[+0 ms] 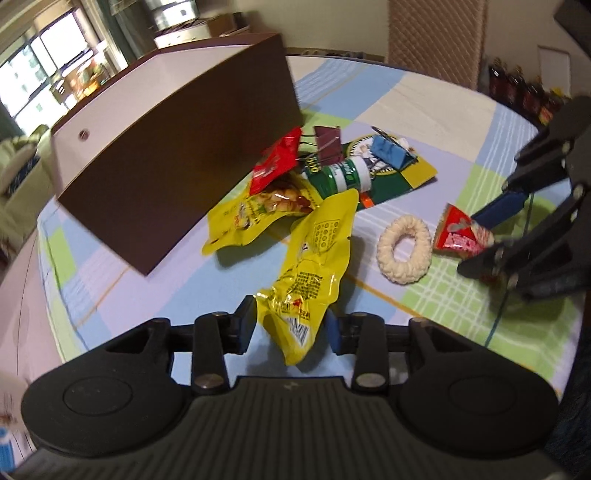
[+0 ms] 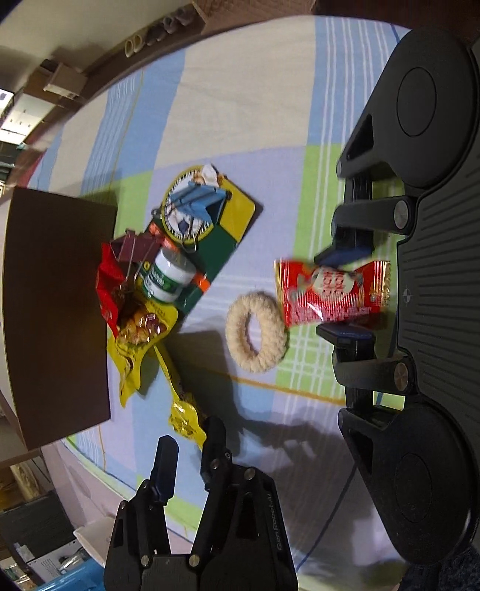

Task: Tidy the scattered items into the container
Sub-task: 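Grasp the yellow packet with the left tool while the right grasps the red candy packet, then carry the yellow packet and red candy packet over the box with both tools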

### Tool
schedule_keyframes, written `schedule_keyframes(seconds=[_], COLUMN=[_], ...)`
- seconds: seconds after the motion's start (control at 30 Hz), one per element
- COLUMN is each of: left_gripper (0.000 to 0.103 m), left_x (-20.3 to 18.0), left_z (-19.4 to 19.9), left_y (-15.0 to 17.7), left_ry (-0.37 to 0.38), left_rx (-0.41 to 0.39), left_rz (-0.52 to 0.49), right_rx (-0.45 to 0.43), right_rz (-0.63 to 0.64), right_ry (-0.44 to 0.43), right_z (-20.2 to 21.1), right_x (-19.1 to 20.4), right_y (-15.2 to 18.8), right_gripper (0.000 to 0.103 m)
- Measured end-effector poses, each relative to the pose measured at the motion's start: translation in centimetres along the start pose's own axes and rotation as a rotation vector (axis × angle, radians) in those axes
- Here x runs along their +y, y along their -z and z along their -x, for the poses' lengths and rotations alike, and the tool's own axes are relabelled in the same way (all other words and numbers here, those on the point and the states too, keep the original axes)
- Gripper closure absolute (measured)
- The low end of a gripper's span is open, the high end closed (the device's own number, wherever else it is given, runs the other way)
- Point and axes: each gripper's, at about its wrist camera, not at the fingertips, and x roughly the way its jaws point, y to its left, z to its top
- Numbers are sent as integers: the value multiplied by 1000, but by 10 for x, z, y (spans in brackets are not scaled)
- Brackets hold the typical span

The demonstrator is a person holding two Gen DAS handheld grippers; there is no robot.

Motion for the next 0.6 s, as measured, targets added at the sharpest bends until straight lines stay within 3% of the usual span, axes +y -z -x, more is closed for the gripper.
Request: schedule_keyframes(seconds=[0.1,0.4,0.6], left_gripper=[78,79,80], left_x=[0,25,41], left_z=[-6,23,50], left_y=[-1,5,5], left_ry=[11,99,115], left_rx=[20,2,-26], left_rz=[-13,128,252], right_rx=[-1,18,-2], right_rz=[-16,-166,-219], right_ry=[1,-59,-91], right_z=[2,13,30], right_x=[-3,-32,-51], right_y=[1,2,-5], right_gripper=[74,75,75])
